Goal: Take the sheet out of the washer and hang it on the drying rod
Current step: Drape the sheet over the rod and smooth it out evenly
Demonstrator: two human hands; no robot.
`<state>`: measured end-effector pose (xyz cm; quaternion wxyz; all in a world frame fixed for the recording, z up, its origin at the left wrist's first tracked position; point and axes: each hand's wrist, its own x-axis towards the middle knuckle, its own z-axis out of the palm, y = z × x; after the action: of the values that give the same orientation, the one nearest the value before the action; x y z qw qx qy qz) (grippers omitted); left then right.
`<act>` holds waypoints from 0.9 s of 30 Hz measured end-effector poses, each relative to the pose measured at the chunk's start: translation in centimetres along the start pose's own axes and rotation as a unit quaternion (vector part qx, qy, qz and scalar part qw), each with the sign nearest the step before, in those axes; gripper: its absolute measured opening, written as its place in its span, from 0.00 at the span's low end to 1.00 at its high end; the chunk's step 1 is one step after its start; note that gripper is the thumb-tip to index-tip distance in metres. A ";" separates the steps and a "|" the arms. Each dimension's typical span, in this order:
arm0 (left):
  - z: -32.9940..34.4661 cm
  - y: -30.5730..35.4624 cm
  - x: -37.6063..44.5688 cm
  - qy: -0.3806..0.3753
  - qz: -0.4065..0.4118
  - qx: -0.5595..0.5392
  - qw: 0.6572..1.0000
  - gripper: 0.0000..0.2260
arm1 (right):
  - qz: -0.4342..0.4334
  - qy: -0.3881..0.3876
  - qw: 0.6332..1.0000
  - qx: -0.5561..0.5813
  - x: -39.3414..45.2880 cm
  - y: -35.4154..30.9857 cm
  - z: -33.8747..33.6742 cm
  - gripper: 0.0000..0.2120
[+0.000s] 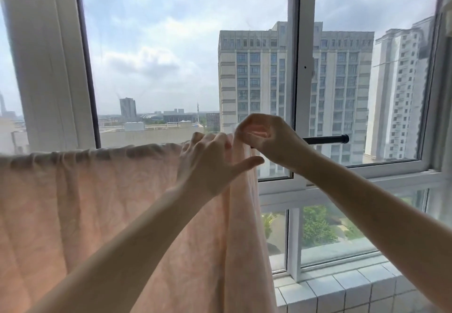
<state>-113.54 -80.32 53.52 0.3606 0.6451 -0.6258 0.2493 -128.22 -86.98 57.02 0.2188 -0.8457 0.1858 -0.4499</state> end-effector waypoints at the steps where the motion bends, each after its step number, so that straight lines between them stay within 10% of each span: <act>1: 0.0 0.4 0.2 -0.005 -0.017 0.016 1.000 0.30 | -0.009 -0.022 1.000 -0.005 0.4 0.1 -0.1 0.07; 6: 1.6 1.2 1.0 0.055 -0.079 0.047 0.994 0.19 | -0.048 -0.079 0.996 -0.015 1.5 2.7 -1.2 0.22; 14: 2.9 1.2 2.0 0.099 -0.155 -0.040 0.982 0.05 | -0.165 -0.106 0.968 -0.159 4.4 8.0 -3.1 0.16; 22: 1.6 1.5 1.3 0.176 -0.316 -0.177 0.915 0.09 | -0.169 -0.281 0.932 -0.153 8.6 8.9 -1.2 0.26; 27: 0.8 0.2 0.8 0.164 -0.381 -0.316 0.853 0.15 | -0.248 -0.214 0.936 -0.126 8.8 7.5 0.4 0.21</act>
<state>-113.78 -81.41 53.68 0.7091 0.6339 -0.3083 -0.0166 -124.11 -97.69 58.76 0.0265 -0.9618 -0.0258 -0.2714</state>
